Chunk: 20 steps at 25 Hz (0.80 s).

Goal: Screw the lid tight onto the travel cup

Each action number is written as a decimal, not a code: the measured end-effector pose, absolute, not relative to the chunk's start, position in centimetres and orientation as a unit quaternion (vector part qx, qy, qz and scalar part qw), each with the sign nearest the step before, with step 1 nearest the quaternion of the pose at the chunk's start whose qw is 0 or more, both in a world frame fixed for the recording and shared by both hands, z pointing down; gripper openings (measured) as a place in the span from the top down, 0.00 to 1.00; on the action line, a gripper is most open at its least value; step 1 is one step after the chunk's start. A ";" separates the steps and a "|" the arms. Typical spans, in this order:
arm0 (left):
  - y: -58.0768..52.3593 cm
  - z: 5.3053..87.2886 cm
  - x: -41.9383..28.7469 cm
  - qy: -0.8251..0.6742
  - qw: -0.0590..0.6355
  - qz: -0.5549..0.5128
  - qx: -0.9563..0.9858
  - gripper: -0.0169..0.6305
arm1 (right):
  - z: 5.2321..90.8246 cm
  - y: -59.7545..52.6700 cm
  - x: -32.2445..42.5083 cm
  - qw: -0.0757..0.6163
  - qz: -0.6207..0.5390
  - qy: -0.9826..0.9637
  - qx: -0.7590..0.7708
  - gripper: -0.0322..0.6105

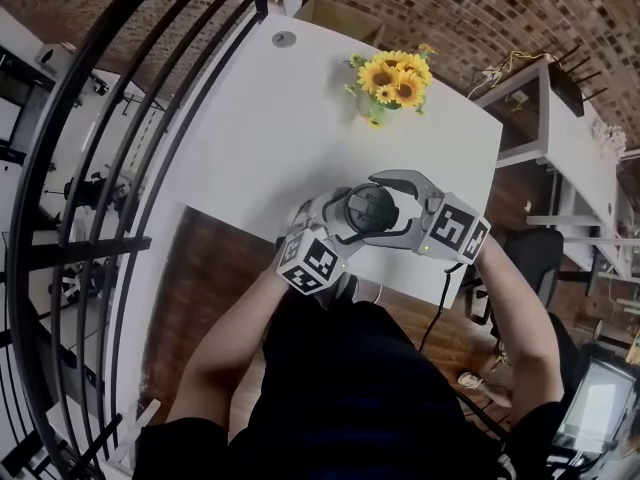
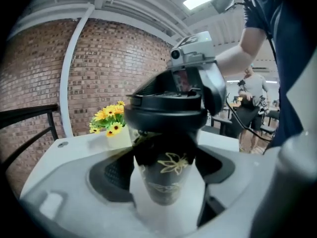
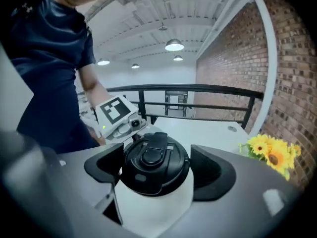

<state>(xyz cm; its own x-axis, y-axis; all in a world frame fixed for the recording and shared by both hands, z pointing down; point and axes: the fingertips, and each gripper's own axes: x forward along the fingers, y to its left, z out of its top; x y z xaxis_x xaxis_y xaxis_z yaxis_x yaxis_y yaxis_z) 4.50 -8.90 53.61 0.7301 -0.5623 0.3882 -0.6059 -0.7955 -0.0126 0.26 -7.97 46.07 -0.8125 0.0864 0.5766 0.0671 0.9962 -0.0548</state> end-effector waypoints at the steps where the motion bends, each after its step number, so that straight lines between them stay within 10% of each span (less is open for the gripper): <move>1: -8.9 53.7 4.5 -0.312 0.058 0.190 0.929 0.38 | 46.0 -8.1 0.2 0.289 0.025 -0.957 -0.028 0.29; 12: -8.7 53.8 4.2 -0.338 0.079 0.181 0.920 0.38 | 45.9 -8.7 2.8 0.120 0.107 -0.915 0.369 0.34; 20: -8.6 54.0 4.2 -0.315 0.079 0.185 0.928 0.38 | 44.4 -7.6 0.9 0.223 -0.010 -0.971 0.082 0.26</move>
